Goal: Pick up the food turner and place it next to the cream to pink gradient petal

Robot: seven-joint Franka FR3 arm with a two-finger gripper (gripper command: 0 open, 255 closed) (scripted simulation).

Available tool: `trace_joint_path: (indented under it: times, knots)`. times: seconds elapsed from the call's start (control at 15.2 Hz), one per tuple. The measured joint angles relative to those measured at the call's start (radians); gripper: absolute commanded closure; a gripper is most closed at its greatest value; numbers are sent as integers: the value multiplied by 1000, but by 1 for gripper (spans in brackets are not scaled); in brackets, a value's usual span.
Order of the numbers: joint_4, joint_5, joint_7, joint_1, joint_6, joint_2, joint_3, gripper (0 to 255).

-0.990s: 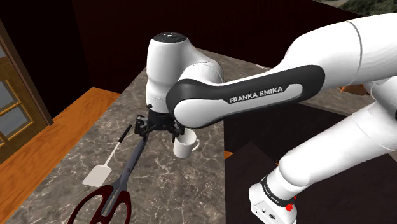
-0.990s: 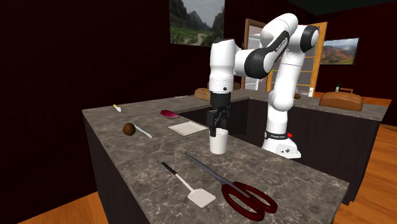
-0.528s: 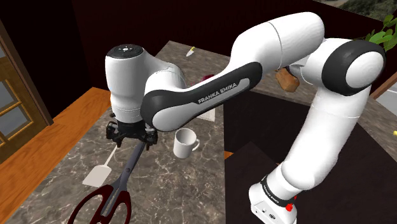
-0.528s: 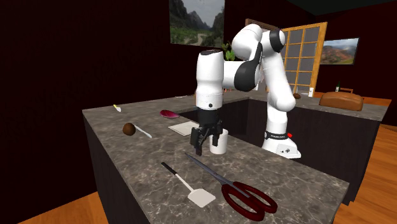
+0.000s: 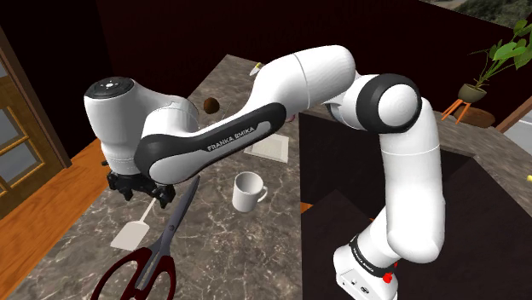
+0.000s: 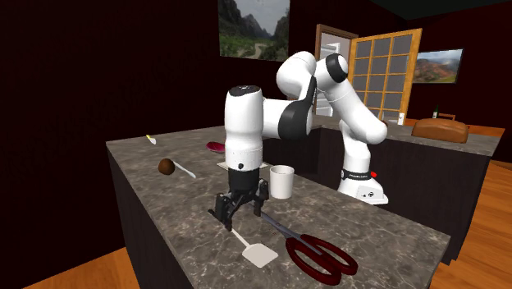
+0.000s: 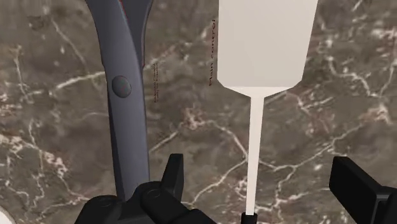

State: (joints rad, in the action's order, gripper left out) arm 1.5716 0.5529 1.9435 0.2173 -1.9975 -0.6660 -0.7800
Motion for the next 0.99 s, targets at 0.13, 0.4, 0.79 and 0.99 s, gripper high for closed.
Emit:
trace_joint_path:
  times: [0.13, 0.4, 0.79, 0.99]
  knots:
    - [-21, 15, 15, 20, -6, -29, 16, 0]
    - [-14, 36, 28, 30, -38, -59, 35, 0]
    - [-9, 48, 34, 34, -58, -76, 45, 0]
    - [-9, 48, 35, 34, -59, -76, 45, 255]
